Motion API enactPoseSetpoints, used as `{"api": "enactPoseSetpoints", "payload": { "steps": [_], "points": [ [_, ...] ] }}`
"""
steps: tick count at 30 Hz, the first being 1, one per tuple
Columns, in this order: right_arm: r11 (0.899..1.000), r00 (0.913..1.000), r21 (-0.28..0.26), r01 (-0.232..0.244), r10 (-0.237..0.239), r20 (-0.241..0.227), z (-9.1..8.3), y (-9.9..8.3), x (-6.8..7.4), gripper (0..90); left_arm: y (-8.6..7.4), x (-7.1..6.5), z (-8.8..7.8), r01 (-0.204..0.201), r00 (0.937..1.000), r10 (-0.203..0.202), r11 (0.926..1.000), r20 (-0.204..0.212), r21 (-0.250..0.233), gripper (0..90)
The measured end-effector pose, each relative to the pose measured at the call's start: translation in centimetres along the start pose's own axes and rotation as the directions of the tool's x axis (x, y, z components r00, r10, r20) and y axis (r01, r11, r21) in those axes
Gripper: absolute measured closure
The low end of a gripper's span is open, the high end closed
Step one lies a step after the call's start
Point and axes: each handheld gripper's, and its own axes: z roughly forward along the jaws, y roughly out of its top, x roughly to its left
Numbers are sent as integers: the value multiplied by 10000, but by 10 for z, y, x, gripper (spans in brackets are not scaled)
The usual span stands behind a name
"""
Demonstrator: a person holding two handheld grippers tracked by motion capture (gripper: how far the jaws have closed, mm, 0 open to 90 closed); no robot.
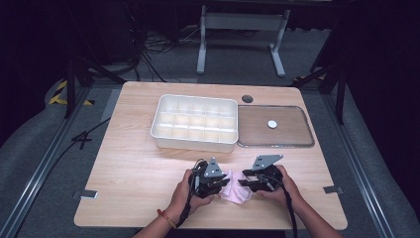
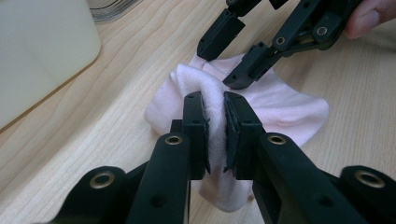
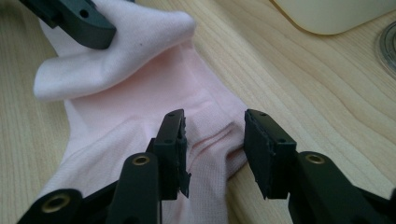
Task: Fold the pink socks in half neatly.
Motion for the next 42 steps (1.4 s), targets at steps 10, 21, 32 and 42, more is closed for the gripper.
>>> {"api": "enactPoseSetpoints", "payload": {
  "steps": [10, 21, 32, 42],
  "points": [
    [9998, 9997, -129, -163, 166, 185, -12, -1, -3, 547, 0, 2, -2, 142, 9998, -141, 9999, -131, 58, 795],
    [9993, 9995, 225, -309, 311, -87, -7, -8, -8, 696, 8, -5, 8, -17, 10000, 17, 9998, -7, 180, 794],
    [9995, 9996, 176, -259, 261, -96, -7, -8, -7, 701, 13, -11, 19, -145, 9999, 147, 9996, -90, 242, 786],
    [9994, 9995, 164, -297, 299, -120, -7, -9, -7, 701, 16, -12, 17, -120, 9999, 120, 9999, -54, 64, 702]
  ]
}}
